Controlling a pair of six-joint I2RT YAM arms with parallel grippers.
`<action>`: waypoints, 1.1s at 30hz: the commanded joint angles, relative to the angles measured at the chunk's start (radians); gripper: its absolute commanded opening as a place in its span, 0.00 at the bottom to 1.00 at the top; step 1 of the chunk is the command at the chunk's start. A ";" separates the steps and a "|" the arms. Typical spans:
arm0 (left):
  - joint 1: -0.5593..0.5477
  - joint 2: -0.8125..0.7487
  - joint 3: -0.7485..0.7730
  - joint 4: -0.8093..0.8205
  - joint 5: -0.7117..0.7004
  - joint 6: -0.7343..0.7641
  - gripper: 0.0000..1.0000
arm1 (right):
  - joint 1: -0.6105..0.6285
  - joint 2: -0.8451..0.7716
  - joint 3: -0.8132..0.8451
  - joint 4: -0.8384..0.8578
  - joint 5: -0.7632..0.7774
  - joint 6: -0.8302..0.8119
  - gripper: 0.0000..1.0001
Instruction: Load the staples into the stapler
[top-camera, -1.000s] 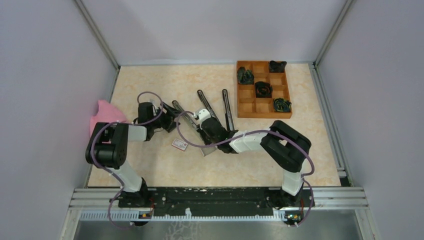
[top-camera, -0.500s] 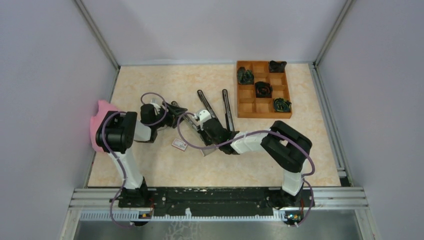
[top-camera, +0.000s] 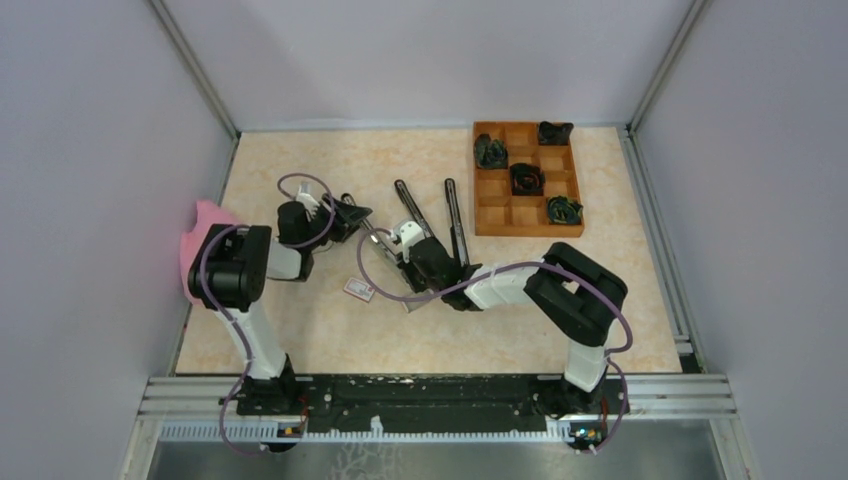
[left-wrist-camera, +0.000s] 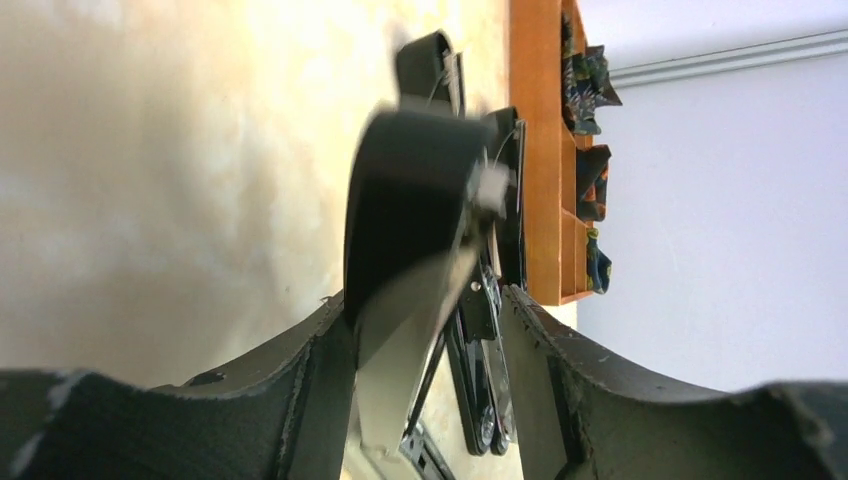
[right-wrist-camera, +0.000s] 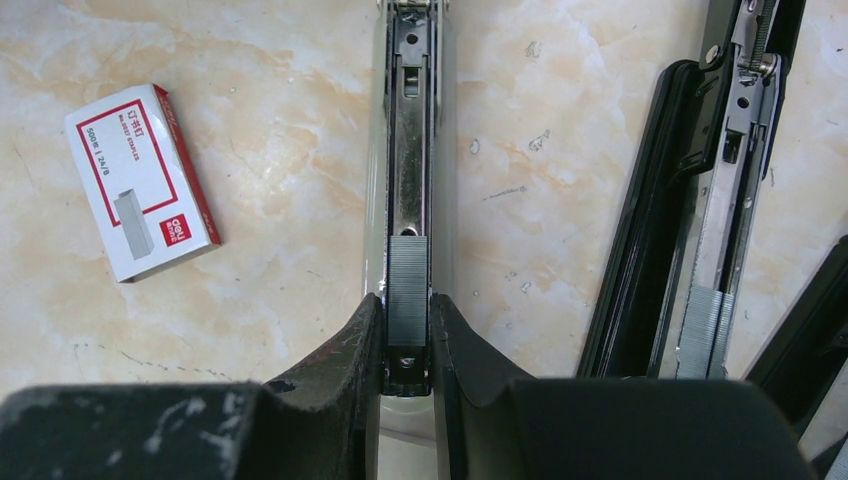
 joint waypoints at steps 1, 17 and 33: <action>-0.002 -0.067 0.022 0.088 -0.018 0.137 0.59 | 0.003 -0.035 -0.007 0.044 -0.038 -0.026 0.00; -0.215 -0.417 -0.029 -0.377 -0.435 0.624 0.49 | 0.003 -0.003 -0.061 0.263 -0.054 -0.098 0.00; -0.467 -0.512 -0.082 -0.500 -0.746 0.819 0.52 | -0.003 0.105 -0.062 0.556 -0.168 -0.198 0.00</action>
